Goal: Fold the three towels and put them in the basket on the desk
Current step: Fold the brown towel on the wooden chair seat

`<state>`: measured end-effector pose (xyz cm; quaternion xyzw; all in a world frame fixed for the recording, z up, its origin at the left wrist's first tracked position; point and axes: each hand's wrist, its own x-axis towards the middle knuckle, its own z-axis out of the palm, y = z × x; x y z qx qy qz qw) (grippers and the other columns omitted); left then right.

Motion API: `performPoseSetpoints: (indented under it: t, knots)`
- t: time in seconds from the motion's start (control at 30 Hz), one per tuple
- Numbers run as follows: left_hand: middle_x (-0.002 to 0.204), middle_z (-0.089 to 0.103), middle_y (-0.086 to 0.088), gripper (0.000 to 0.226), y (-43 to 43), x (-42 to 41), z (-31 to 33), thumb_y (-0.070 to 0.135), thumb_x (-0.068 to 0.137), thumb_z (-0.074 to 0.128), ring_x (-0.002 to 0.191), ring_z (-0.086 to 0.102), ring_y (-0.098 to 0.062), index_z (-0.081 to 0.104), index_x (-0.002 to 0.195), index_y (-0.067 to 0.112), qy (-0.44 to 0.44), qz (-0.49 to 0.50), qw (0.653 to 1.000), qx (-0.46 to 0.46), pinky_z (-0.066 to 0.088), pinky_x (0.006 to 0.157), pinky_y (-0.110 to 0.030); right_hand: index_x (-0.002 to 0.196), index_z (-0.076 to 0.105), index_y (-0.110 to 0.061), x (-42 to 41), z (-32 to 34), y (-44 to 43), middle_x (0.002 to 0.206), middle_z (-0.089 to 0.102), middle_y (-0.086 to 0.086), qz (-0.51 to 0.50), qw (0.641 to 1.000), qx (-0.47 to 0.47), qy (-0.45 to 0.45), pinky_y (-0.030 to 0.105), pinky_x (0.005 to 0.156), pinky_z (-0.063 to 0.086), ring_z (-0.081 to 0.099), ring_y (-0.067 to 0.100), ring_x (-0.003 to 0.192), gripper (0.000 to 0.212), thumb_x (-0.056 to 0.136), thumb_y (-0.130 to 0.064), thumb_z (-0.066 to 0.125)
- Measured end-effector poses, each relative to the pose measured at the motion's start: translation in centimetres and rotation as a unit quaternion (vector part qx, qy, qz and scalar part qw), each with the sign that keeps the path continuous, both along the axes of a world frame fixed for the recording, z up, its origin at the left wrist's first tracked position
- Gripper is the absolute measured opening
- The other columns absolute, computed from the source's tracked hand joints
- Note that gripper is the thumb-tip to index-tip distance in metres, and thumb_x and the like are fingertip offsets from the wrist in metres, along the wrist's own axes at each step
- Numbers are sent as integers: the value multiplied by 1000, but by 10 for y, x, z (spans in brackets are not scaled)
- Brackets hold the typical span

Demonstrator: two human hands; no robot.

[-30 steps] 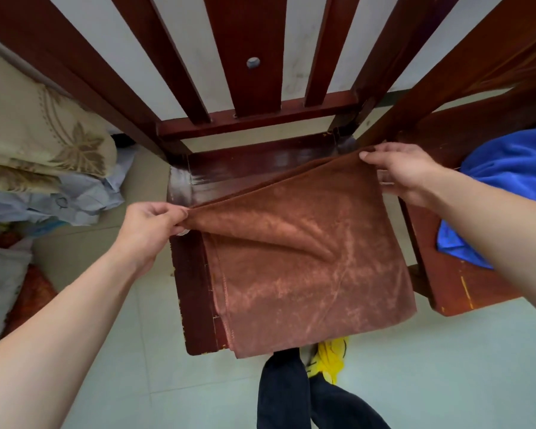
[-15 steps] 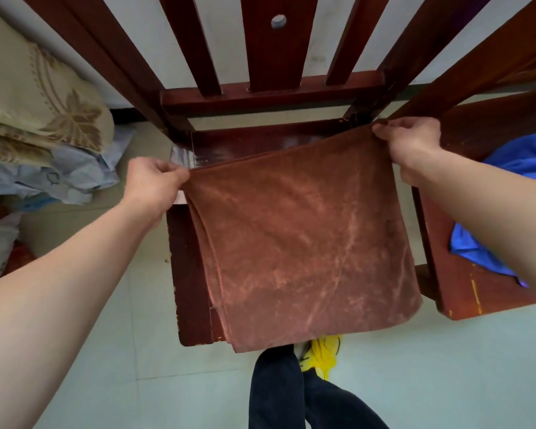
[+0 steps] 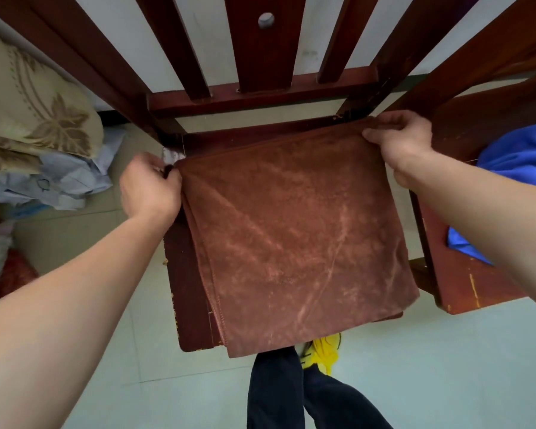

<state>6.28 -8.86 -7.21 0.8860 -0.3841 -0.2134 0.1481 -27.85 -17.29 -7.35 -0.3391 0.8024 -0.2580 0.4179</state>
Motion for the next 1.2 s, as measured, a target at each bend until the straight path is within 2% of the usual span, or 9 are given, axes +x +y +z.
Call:
performPoseSetpoints:
  t: [0.17,0.3,0.47,0.63,0.73,0.83,0.93,1.07,1.2]
  knots:
    - [82,68,-7,25,82,-32,15,34,77,76,82,63,-27,62,79,14,111,88,987,77,46,76,-32,109,64,-23,-21,16,69,102,64,-4,60,992,60,91,38,92,53,64,21,100,39,76,-39,78]
    - [67,67,-4,37,162,-65,12,46,61,82,65,63,-28,63,70,16,253,153,940,170,57,74,-45,89,60,-26,-34,20,147,95,70,2,107,975,117,153,38,85,51,66,29,96,27,75,-43,77]
    - [50,59,5,29,194,-77,3,39,59,82,56,57,-24,63,58,18,253,125,942,183,57,64,-53,85,59,-23,-43,21,189,76,60,-6,145,962,152,176,31,68,40,62,27,87,26,79,-42,75]
    - [56,58,0,42,195,-79,12,36,58,89,56,53,-21,52,57,14,267,62,920,279,47,61,-32,101,57,-20,-53,20,197,77,62,-5,122,974,165,101,33,71,47,62,21,80,46,70,-42,83]
    - [58,55,0,40,215,-82,15,30,63,88,60,49,-20,54,62,10,257,12,901,349,40,60,-27,89,62,-21,-67,19,209,79,68,-2,145,963,200,109,39,77,54,66,25,82,40,64,-41,86]
    - [68,65,2,36,234,-85,14,35,67,85,74,59,-21,59,63,10,195,15,931,308,49,73,-32,73,63,-18,-79,23,222,71,70,1,159,958,207,119,36,72,50,67,25,77,29,68,-35,85]
    - [71,66,1,28,240,-95,17,35,72,80,76,59,-23,62,63,16,131,-3,962,241,49,71,-33,69,61,-18,-84,26,231,65,66,-2,184,959,161,146,33,65,46,62,19,66,25,73,-32,82]
    - [54,47,-1,27,237,-108,23,11,72,70,55,40,-19,48,56,10,195,76,966,150,33,55,-30,65,56,-21,-86,24,239,57,56,-6,136,976,114,124,30,59,40,50,12,54,26,80,-29,76]
    - [63,32,-5,25,235,-101,34,7,72,62,62,30,-17,40,63,13,298,194,934,37,25,57,-30,68,52,-19,-87,29,240,52,48,-6,72,993,69,63,28,54,33,41,12,50,25,87,-23,68]
